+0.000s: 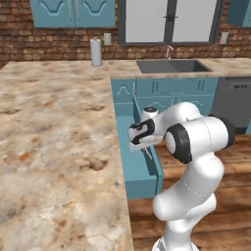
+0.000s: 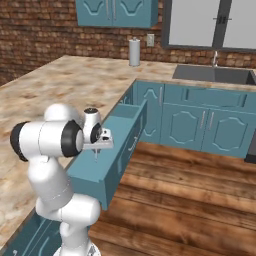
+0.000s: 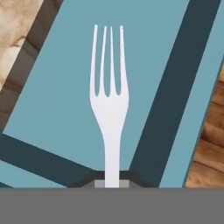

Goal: Organize the utensils by type. Pick up the wooden spoons from the counter and place them in the open cabinet. Then pick up the metallic utensils from the counter and place them in the open drawer.

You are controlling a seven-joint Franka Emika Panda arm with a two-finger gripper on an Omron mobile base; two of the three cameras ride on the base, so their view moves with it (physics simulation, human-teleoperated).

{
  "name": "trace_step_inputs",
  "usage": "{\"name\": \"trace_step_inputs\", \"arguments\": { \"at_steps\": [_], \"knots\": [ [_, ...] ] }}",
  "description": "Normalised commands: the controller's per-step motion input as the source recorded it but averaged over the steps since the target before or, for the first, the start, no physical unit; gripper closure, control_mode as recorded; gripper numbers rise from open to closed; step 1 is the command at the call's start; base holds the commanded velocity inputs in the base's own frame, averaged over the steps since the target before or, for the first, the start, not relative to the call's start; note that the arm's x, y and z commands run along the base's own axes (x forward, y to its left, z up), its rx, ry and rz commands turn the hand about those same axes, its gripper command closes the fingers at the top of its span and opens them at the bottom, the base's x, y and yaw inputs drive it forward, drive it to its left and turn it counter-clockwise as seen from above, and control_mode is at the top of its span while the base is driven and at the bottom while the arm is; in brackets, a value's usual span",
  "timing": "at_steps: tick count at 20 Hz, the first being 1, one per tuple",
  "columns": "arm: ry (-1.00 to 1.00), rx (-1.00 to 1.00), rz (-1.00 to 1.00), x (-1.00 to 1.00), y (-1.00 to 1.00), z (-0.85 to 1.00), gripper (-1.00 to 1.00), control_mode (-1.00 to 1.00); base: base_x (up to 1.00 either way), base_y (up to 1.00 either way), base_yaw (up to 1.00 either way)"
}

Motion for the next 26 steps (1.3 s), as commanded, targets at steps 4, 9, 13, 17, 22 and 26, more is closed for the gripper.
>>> {"name": "trace_step_inputs", "arguments": {
  "at_steps": [4,9,13,17,22,26],
  "knots": [
    [0.00,0.00,0.00,0.21,0.00,-0.40,1.00,-1.00,0.00,0.00,0.00],
    [0.00,0.00,0.00,0.21,-0.02,-0.29,1.00,-1.00,0.00,0.00,0.00],
    [0.00,0.00,0.00,0.03,-0.22,-0.08,1.00,-1.00,0.00,0.00,0.00],
    [0.00,0.00,0.00,0.00,-0.28,-0.04,1.00,-1.00,0.00,0.00,0.00],
    [0.01,0.00,-0.01,0.00,-0.27,-0.09,1.00,-1.00,0.00,0.00,0.00],
    [0.00,0.00,-0.01,0.00,-0.28,-0.12,1.00,-1.00,0.00,0.00,0.00]
  ]
}}
